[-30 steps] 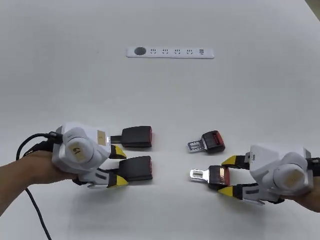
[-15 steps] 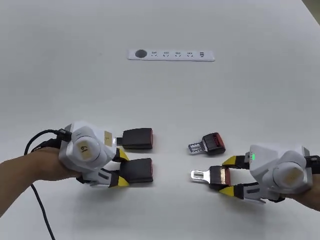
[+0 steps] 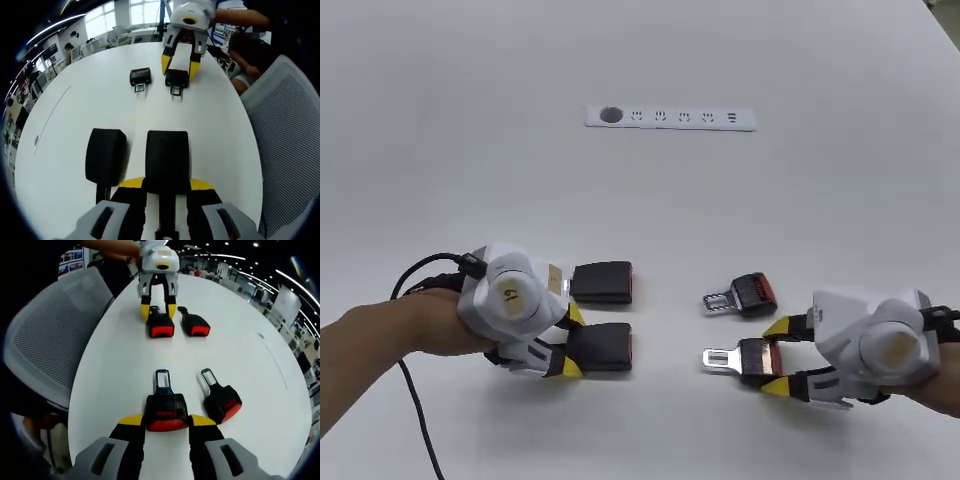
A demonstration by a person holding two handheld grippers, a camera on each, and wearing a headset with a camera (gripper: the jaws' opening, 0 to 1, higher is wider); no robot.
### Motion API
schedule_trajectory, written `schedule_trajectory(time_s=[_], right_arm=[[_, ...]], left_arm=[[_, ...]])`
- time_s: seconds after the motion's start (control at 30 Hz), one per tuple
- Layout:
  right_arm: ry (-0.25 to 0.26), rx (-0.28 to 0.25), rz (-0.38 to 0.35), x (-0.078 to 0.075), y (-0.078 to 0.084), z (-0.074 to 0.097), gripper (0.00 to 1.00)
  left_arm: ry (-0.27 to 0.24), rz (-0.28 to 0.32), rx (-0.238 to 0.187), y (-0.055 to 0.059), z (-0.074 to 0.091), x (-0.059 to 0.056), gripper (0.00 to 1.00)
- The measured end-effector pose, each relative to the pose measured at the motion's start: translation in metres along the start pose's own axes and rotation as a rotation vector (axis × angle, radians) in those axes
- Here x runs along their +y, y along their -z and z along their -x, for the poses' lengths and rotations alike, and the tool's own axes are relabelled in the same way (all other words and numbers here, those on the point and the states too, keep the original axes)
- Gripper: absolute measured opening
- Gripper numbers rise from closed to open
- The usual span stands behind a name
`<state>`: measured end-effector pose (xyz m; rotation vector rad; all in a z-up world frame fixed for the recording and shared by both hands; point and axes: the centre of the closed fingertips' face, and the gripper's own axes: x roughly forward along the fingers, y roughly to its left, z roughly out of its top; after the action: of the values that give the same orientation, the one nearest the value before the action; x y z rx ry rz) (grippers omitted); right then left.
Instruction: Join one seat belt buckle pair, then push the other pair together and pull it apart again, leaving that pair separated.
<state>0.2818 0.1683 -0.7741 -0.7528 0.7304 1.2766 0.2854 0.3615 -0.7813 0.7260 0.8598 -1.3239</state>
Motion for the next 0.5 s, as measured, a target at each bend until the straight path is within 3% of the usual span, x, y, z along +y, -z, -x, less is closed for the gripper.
schedule_trajectory(time_s=[0.5], right_arm=[[-0.025, -0.010, 0.012, -0.002, -0.013, -0.011, 0.30]], left_arm=[[0.019, -0.030, 0.021, 0.000, 0.000, -0.001, 0.32]])
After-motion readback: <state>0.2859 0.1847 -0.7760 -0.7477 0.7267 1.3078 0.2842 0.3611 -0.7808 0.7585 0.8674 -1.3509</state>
